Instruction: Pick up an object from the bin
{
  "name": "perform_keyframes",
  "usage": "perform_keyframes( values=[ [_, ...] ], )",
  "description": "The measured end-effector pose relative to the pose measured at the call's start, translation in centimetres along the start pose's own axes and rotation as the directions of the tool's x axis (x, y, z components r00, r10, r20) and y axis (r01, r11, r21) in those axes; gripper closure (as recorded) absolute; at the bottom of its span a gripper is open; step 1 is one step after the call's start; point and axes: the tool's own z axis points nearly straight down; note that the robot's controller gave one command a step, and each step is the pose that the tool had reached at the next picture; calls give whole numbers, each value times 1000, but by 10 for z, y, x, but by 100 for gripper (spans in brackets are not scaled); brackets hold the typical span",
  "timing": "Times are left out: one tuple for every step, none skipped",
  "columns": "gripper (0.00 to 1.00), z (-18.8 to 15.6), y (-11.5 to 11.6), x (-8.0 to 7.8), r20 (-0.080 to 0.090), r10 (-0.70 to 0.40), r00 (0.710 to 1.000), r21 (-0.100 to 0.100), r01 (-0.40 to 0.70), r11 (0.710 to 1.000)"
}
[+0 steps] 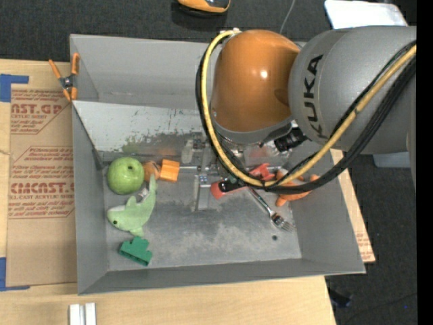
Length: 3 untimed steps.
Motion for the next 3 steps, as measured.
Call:
perform_keyframes(
  values=[
    [0, 55, 12, -10, 4, 112, 994, -2, -112, 994],
    [0, 75, 7, -14, 5, 343, 939, -3, -343, 939],
    [0, 78, 26, -23, 2, 187, 982, -2, -187, 982]
  ],
)
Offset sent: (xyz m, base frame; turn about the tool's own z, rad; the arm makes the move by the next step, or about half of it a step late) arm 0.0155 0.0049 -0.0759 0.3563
